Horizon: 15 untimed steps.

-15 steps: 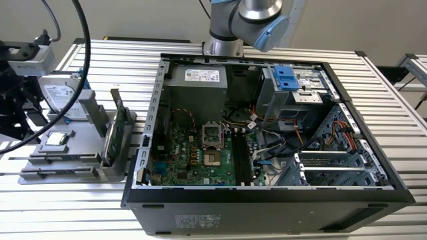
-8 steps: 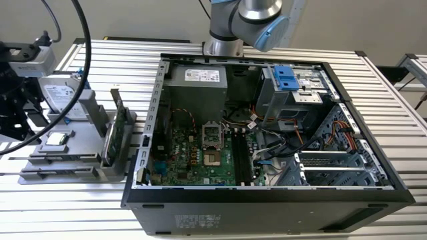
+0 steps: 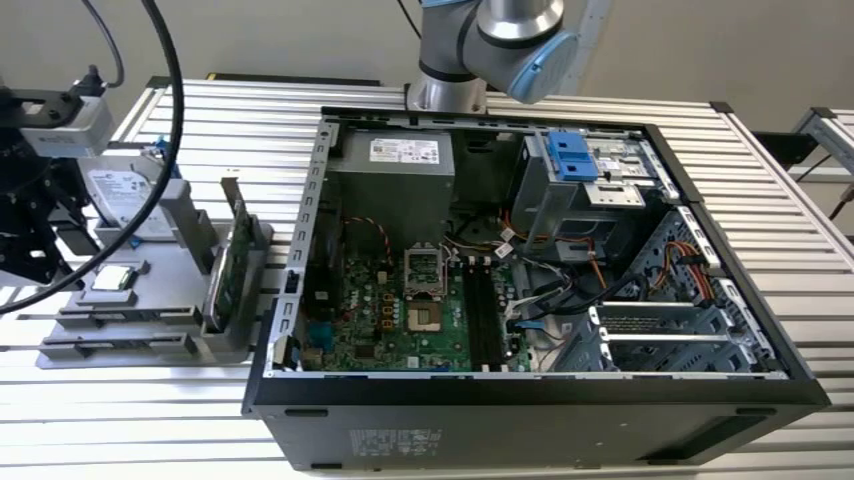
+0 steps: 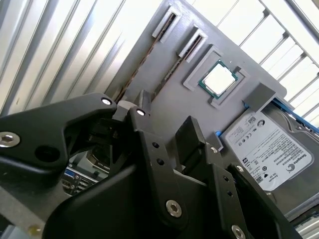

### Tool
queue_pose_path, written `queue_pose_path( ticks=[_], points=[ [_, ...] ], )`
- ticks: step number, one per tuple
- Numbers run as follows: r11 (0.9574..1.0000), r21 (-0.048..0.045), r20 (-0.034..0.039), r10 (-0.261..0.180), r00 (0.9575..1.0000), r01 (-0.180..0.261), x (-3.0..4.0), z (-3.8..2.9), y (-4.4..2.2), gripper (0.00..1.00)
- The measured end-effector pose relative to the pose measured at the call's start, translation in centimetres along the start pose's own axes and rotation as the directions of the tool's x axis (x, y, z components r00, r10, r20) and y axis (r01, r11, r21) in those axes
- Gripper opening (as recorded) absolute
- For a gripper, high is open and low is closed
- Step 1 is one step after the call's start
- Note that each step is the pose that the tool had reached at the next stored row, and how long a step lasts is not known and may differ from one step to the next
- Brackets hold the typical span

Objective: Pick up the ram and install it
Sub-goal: 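Pick up the ram and move it above insertion slot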

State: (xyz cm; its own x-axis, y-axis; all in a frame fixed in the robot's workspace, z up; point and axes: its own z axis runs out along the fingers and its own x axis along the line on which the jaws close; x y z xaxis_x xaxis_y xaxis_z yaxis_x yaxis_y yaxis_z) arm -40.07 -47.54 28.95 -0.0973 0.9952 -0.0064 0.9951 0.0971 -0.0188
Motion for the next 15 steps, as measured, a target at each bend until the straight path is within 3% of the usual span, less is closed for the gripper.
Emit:
queue_pose_path(
  ticks=[15],
  points=[
    [1.0000,0.0000,0.0000,0.000,1.0000,0.000,-0.89,0.47,-0.07,1.00]
  ],
)
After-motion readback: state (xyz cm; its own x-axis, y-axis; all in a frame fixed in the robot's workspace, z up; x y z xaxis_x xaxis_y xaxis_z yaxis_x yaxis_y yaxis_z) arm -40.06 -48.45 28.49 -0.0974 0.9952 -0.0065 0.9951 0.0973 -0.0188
